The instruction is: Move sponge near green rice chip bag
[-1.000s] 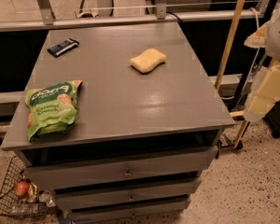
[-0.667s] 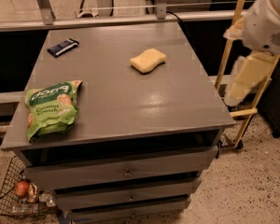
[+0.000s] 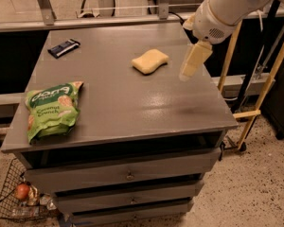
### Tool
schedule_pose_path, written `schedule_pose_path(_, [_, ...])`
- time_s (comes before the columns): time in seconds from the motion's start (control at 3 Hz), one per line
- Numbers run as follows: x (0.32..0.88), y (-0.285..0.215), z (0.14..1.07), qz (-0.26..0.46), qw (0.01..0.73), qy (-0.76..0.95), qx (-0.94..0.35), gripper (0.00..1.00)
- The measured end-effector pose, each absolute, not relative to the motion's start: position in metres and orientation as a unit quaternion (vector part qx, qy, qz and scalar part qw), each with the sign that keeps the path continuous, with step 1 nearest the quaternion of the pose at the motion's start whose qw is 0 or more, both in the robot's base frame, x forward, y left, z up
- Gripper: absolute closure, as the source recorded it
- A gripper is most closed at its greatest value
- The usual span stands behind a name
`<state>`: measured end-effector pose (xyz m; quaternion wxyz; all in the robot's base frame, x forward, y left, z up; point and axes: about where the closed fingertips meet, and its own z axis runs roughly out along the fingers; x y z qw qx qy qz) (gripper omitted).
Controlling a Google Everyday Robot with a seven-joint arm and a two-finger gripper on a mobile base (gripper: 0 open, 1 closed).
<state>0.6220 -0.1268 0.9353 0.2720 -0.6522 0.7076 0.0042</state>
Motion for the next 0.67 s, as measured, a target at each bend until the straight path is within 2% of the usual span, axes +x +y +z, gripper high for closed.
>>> schedule_pose_path(0.67, [0.698, -0.099, 0.886, 0.044, 0.299, 0.748, -0.591, 0.00])
